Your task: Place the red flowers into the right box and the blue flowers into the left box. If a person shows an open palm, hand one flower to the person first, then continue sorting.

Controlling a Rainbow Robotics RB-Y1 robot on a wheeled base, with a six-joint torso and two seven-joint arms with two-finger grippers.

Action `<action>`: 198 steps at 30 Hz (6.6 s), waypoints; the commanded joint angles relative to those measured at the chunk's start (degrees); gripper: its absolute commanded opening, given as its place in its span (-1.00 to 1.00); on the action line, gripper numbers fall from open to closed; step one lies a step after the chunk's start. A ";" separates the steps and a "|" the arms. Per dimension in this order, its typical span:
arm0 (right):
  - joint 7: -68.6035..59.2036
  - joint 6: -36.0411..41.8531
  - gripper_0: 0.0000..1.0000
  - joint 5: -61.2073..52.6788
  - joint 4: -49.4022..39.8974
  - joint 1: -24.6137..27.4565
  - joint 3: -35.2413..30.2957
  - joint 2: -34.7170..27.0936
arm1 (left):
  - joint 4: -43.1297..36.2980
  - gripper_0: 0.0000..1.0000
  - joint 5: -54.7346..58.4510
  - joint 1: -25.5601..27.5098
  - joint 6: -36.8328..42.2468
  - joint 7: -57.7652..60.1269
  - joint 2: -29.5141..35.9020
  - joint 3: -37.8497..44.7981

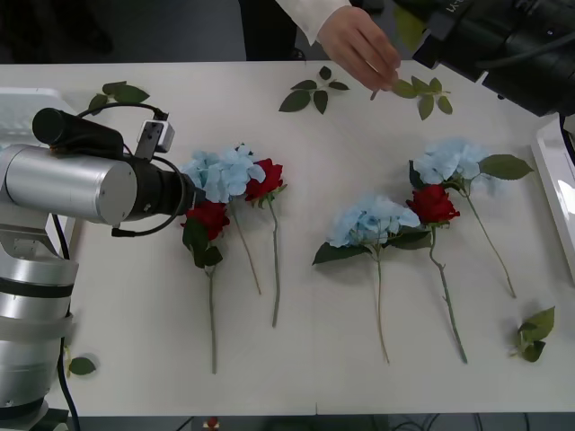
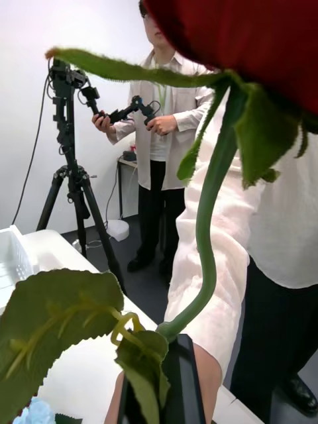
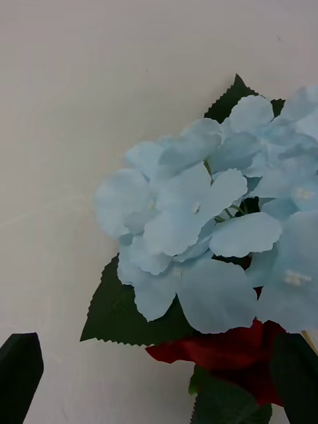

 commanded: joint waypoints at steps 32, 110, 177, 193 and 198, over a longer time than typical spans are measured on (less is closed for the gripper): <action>-17.94 44.99 1.00 13.34 3.59 1.67 -21.68 -5.26 | -2.05 1.00 1.24 -1.84 -0.73 -1.16 0.97 1.63; -55.91 29.08 -1.00 63.61 20.47 6.33 9.08 -1.56 | -22.97 -1.00 -0.52 12.31 7.09 2.88 7.82 -3.55; -48.00 39.89 -1.00 2.09 4.03 -2.90 -8.50 7.75 | -15.32 1.00 60.74 10.99 -11.10 -28.14 7.38 11.12; -48.09 40.24 -1.00 1.91 4.03 -2.90 -8.50 7.75 | -4.77 1.00 71.64 12.22 -34.39 -49.85 -2.02 -10.06; -48.09 40.24 -1.00 1.74 4.03 -2.90 -8.50 7.75 | -4.77 1.00 71.11 12.31 -37.73 -50.29 -4.57 -14.72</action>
